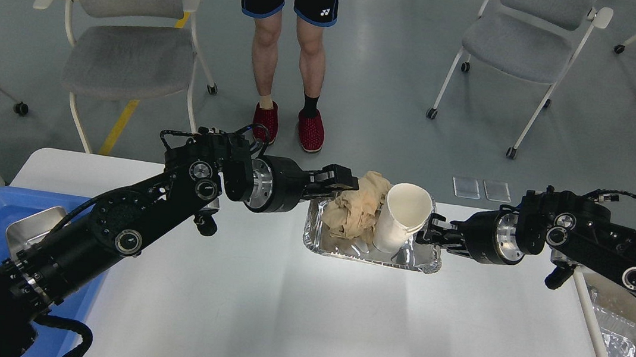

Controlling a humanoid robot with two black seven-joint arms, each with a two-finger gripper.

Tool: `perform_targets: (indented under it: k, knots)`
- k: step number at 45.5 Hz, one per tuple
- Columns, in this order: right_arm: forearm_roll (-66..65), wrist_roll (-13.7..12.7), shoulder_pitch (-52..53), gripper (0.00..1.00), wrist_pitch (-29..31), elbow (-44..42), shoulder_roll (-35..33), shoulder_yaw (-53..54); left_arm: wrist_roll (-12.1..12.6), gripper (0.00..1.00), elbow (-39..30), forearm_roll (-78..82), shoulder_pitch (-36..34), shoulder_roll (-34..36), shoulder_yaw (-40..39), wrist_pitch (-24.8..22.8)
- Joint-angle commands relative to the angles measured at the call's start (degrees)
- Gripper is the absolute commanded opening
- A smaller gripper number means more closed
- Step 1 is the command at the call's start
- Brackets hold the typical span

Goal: Tidy desktop
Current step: 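Lower the brown paper into the foil tray and open the left gripper, then carry the loaded foil tray with the right gripper into the white bin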

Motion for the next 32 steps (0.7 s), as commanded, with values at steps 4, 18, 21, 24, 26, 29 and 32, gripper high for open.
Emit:
perform_targets:
  k: [4, 18, 21, 24, 26, 29, 32]
  knots:
    - [-0.05, 0.01, 0.00, 0.00, 0.00, -0.09, -0.08, -0.01, -1.03, 0.95, -0.09, -5.08, 1.62, -0.20, -4.55, 1.20]
    - [-0.14, -0.07, -0.35, 0.00, -0.18, -0.61, 0.10, -0.09, -1.20, 0.97, 0.96, -29.34, 9.70, -3.27, -30.56, 7.88]
    - [-0.14, -0.07, -0.44, 0.00, -0.18, -0.61, 0.01, -0.09, -1.11, 0.97, 1.23, -31.54, 12.25, -4.59, -36.98, 7.88]
    - [-0.23, -0.07, -0.44, 0.00, -0.18, -0.70, 0.01, -0.09, -1.11, 0.97, 1.75, -32.95, 14.71, -5.03, -42.26, 8.06]
    - [-0.23, 0.01, -0.44, 0.00, -0.18, -0.70, -0.08, -0.09, -1.11, 0.97, 2.19, -33.66, 16.21, -5.21, -45.25, 8.41]
    - [-0.23, -0.07, -0.53, 0.00, -0.26, -0.79, -0.34, -0.01, -1.20, 0.97, 3.51, -35.15, 18.06, -5.29, -49.38, 9.37]
    - [-0.14, -0.07, -0.62, 0.00, -0.26, -0.70, -0.52, -0.01, -1.20, 0.97, 5.35, -37.69, 19.03, -5.47, -52.55, 10.43]
